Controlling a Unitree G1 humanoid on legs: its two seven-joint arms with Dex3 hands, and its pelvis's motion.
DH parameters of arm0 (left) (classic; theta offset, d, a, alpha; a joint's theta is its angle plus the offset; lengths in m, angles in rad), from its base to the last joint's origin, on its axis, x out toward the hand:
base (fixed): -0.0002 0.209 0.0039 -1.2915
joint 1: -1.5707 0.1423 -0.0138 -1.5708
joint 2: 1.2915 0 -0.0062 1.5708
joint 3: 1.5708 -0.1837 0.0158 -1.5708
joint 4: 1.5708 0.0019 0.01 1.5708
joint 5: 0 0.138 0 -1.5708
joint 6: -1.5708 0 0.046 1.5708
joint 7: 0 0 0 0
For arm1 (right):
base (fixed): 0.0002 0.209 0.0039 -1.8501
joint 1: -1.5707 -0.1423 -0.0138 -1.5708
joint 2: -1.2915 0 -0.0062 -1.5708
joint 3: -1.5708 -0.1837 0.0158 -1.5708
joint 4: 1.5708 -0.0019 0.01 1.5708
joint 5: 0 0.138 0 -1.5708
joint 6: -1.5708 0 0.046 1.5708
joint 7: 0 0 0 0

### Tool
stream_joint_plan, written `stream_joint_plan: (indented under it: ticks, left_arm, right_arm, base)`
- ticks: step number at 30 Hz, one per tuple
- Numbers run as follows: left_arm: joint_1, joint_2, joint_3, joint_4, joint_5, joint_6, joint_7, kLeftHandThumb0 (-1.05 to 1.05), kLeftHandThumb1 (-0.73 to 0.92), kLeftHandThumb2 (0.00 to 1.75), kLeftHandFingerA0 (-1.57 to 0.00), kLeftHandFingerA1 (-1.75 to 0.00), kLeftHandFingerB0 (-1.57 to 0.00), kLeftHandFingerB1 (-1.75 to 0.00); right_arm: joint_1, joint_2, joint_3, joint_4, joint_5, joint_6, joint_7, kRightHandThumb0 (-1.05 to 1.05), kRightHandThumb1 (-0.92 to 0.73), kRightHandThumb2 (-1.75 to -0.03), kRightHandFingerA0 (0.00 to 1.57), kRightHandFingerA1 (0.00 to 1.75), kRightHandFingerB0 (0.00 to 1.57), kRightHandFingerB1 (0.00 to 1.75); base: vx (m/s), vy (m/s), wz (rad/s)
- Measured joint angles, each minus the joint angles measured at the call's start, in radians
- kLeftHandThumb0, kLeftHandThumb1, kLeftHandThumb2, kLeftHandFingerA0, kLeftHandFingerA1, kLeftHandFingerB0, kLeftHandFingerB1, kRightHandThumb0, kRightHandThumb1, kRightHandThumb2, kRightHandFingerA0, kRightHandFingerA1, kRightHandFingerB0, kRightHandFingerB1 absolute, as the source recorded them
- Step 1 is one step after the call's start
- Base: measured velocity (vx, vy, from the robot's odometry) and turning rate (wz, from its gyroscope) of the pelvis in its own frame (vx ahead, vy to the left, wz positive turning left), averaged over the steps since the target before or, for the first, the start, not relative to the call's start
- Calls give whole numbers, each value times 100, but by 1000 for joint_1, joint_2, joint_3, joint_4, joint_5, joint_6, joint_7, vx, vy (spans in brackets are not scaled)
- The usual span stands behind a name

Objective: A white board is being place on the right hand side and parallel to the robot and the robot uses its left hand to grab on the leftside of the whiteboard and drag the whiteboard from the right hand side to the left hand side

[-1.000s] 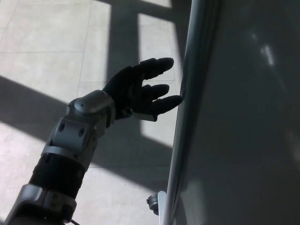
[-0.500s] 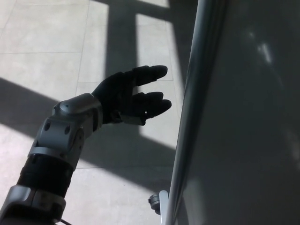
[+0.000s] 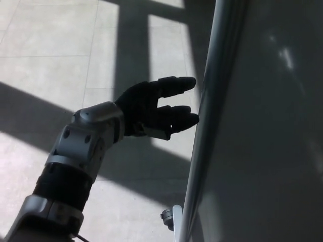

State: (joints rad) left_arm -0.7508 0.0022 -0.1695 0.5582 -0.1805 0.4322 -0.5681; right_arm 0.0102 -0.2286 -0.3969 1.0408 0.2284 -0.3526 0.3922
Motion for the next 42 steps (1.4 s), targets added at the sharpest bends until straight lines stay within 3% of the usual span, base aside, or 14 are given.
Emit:
stream_joint_plan:
  ticks: [1, 17, 18, 19, 20, 21, 22, 24, 37, 38, 39, 40, 41, 42]
  left_arm:
    - [-1, -9, -19, 8, 9, -7, 1, -61, 36, 73, -6, -33, 0, -12]
    - [-11, -67, -76, 44, 63, -47, 21, -62, 35, 71, -10, -42, 0, -14]
    - [-11, -70, -77, 44, 66, -50, 24, -34, 20, 82, -1, -47, 0, -49]
    - [-8, -77, -77, 44, 71, -55, 36, -61, 44, 73, -33, -48, -7, -31]
    - [-3, -86, -76, 42, 79, -62, 52, -61, 44, 73, -33, -48, -7, -31]
    - [5, -93, -74, 39, 85, -70, 68, -50, 50, 73, -74, -57, -21, -39]
    - [14, -100, -70, 36, 91, -83, 87, -50, 50, 73, -74, -57, -21, -39]
    - [35, -116, -59, 34, 104, -118, 132, -13, 81, 65, -105, -53, -70, -44]
    - [104, -157, -8, 98, 137, -353, 264, -13, 64, 75, -97, -100, -87, -78]
    - [104, -154, -5, 105, 137, -366, 264, -9, 64, 79, -97, -98, -88, -76]
    - [106, -150, -3, 112, 137, -381, 263, -10, 66, 79, -96, -97, -88, -78]
    - [109, -145, -3, 112, 137, -392, 260, -10, 66, 79, -96, -97, -88, -78]
    - [110, -140, -3, 112, 137, -398, 257, -8, 70, 72, -96, -98, -90, -79]
    - [110, -132, 1, 112, 136, -401, 251, -15, 75, 62, -96, -98, -88, -76]
  right_arm:
    - [-2, 0, 0, 0, 0, 0, 2, -82, -63, -59, 90, 82, 55, 59]
    - [-6, -4, 5, 12, 2, 1, 14, -81, -64, -60, 92, 81, 57, 58]
    - [-7, -4, 4, 13, 3, 1, 14, -81, -63, -60, 90, 80, 57, 57]
    - [-7, -4, 4, 13, 3, 1, 14, -82, -64, -60, 88, 81, 56, 57]
    - [-8, -4, 4, 13, 4, 1, 14, -82, -64, -60, 88, 81, 56, 57]
    - [-8, -4, 4, 13, 5, 1, 14, -81, -64, -60, 88, 80, 56, 56]
    - [-8, -4, 4, 13, 5, 1, 14, -81, -64, -60, 88, 80, 56, 56]
    - [-8, -4, 4, 13, 6, 1, 14, -82, -65, -60, 89, 80, 55, 56]
    - [-10, -7, 10, 5, 8, 11, 15, -81, -64, -60, 92, 79, 58, 58]
    - [-10, -8, 10, 5, 8, 11, 15, -82, -46, -94, 92, 84, 57, 65]
    - [-10, -8, 11, 5, 8, 11, 15, -80, -65, -60, 92, 80, 60, 58]
    - [-10, -9, 13, 5, 8, 11, 16, -80, -65, -60, 92, 80, 60, 58]
    - [-10, -10, 15, 6, 8, 11, 16, -81, -46, -95, 92, 84, 58, 65]
    - [-10, -10, 17, 6, 8, 11, 16, -81, -47, -95, 92, 84, 59, 64]
  base:
    - [0, 0, 0]
    - [0, 0, 0]
    - [0, 0, 0]
    - [0, 0, 0]
    - [0, 0, 0]
    - [0, 0, 0]
    - [0, 0, 0]
    - [0, 0, 0]
    - [0, 0, 0]
    - [0, 0, 0]
    - [0, 0, 0]
    - [0, 0, 0]
    - [0, 0, 0]
    - [0, 0, 0]
